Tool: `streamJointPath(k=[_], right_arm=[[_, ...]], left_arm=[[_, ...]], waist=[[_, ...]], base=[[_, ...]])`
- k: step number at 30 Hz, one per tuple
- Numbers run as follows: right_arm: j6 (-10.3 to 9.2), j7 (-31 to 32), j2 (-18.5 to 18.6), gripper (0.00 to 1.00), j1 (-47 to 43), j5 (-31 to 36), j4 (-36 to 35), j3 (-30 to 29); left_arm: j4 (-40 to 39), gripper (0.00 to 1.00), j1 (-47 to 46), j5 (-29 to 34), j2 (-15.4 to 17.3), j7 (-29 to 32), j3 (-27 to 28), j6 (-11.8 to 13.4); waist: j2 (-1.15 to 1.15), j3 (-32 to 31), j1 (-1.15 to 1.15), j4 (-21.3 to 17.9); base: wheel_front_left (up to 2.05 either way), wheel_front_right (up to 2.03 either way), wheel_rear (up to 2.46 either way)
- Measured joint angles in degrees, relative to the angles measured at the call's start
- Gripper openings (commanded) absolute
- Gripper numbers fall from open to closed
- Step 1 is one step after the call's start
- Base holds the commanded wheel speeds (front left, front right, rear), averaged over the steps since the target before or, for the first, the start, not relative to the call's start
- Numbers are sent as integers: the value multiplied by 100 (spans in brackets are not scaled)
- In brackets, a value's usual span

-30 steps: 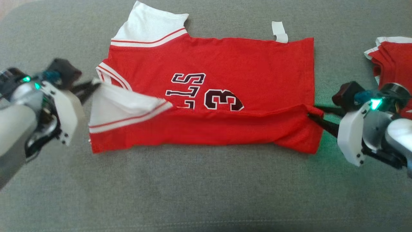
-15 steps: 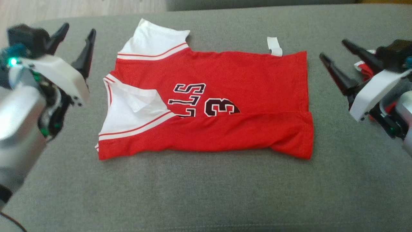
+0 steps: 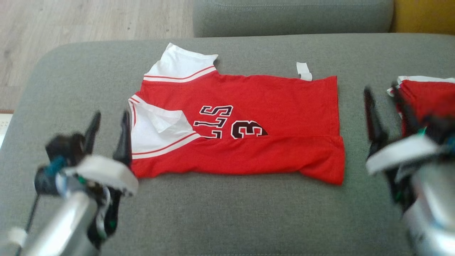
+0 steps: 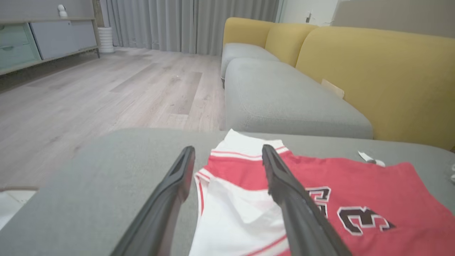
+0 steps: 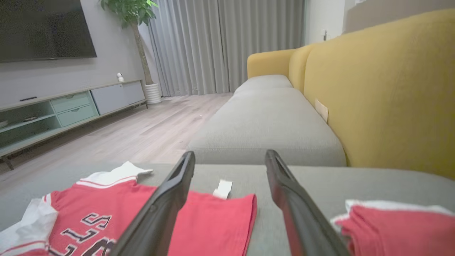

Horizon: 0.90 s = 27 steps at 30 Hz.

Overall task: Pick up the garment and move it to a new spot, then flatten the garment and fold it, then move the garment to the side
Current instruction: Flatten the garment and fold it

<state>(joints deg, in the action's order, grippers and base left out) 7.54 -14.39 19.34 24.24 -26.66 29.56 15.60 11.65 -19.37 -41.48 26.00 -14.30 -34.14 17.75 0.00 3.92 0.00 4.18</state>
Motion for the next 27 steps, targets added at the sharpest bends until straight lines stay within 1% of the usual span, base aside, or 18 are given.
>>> streamJointPath(k=[1, 4, 5, 6, 9, 13, 17, 19, 21, 23, 27], right_arm=[[0, 0, -428, 100, -628, 383, -282, -434], [0, 0, -982, 100, -1350, 927, -733, -872], [0, 0, -1106, 100, -1514, 1089, -869, -945], [0, 0, -1106, 100, -1514, 1089, -869, -945], [0, 0, -1397, 100, -1852, 1370, -1179, -1125], [0, 3, -1532, 100, -2059, 1560, -1392, -1166], [0, 134, -1556, 100, -2064, 1630, -1599, -1173], [0, 209, -1566, 100, -2064, 1675, -1670, -1174], [0, 276, -1570, 100, -2065, 1675, -1744, -1174], [0, 361, -1577, 100, -2065, 1674, -1816, -1168], [0, 534, -1586, 100, -2112, 1629, -1930, -1072]], left_arm=[[-52, 100, 404, 296, -160, 0, 186, -3], [-70, 100, 821, 683, -376, 0, 403, -67], [-82, 100, 926, 822, -445, 0, 459, -83], [-82, 100, 926, 822, -445, 0, 459, -83], [-79, 100, 1170, 1146, -666, 0, 665, -172], [133, 100, 1363, 1530, -872, 0, 886, -309], [737, 100, 1352, 1809, -929, 0, 998, -364], [1203, 100, 1334, 1881, -939, 1, 994, -331], [1602, 100, 1287, 1904, -962, 2, 1027, -218], [1920, 100, 1182, 1903, -984, 10, 1066, -162], [2404, 100, 839, 1835, -1054, 11, 1093, -192]], waist=[[0, -45, 0, 5], [0, -81, 0, 1], [0, -80, 0, 0], [0, -80, 0, 0], [0, -36, 0, -12], [0, 55, 0, -62], [0, 144, 0, -150], [0, 182, 0, -203], [0, 222, 0, -248], [0, 258, 0, -291], [0, 316, 0, -348]], base=[[0, 0, 0], [0, 0, 0], [0, 0, 0], [0, 0, 0], [0, 0, 0], [0, 0, 0], [0, 0, 0], [0, 0, 0], [0, 0, 0], [0, 0, 0], [0, 0, 0]])
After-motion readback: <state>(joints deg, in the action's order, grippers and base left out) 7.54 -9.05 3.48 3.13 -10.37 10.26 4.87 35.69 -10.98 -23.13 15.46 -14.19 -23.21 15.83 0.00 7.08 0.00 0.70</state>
